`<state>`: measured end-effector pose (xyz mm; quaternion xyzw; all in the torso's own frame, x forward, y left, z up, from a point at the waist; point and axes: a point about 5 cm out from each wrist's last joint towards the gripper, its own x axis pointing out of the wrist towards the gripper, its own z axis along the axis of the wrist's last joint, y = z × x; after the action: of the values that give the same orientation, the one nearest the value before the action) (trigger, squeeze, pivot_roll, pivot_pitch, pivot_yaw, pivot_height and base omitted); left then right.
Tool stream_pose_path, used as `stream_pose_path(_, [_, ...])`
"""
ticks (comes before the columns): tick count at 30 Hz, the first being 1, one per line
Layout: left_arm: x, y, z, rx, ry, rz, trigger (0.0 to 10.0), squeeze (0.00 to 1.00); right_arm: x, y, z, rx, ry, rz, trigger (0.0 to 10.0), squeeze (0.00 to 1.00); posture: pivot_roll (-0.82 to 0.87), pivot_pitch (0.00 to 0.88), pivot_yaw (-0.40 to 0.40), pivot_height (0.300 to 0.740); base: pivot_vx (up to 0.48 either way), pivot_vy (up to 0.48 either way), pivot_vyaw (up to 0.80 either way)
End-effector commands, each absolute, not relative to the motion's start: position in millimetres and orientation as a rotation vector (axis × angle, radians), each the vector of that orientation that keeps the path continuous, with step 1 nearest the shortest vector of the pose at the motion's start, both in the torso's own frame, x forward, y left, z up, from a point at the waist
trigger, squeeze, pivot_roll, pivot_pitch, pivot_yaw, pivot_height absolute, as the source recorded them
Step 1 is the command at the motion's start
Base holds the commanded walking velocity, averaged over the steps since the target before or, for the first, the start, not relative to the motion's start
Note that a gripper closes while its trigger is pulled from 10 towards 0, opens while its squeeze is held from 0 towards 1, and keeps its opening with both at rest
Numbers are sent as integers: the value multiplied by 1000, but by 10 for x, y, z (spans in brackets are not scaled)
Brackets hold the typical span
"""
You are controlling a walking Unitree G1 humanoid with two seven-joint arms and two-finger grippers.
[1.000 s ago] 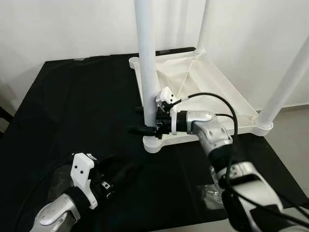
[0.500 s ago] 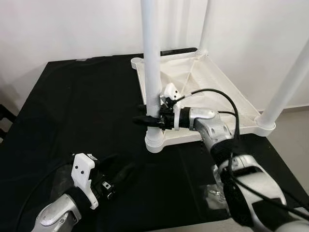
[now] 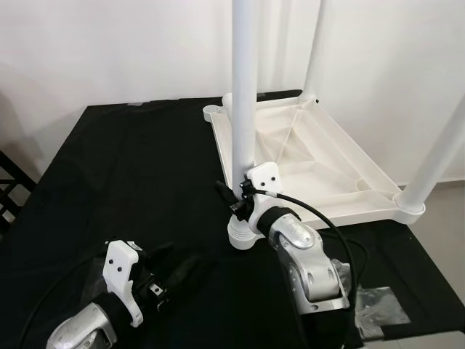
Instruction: Building children table
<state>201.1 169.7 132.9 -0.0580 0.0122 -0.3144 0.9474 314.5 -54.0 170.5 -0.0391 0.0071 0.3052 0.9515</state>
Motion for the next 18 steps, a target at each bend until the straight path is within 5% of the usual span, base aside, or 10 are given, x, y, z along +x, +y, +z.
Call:
stream_pose_path(1, [2013,1717,1307,-116,40,-640,10000,0,3146,-556,1324,-85,211,617,10000,0,3,90,24,740,0,0,0])
stream_pose_path(2, [2015,1715,1305,-115,38,-636,10000,0,3180,-526,1363,-63,212,656,10000,1000,8,88,22,740,0,0,0])
stream_pose_path(8, [2027,1700,1301,-117,35,-633,10000,0,3332,-434,1683,-2,97,875,10000,1000,9,83,20,740,0,0,0])
stream_pose_path(9, [2034,1695,1301,-117,35,-633,10000,0,3377,-446,1777,-12,59,983,10000,620,10,81,19,740,0,0,0])
stream_pose_path(11, [2038,1692,1302,-117,34,-634,10000,0,3382,-464,1839,-23,42,1042,10000,620,10,81,19,740,0,0,0])
stream_pose_path(12, [2042,1687,1302,-118,33,-634,10000,0,3387,-508,1868,-84,27,1151,10000,0,12,77,18,740,0,0,0])
stream_pose_path(18, [2049,1683,1297,-119,30,-633,10000,0,3461,-620,1908,-153,58,1346,10000,0,12,75,18,740,0,0,0])
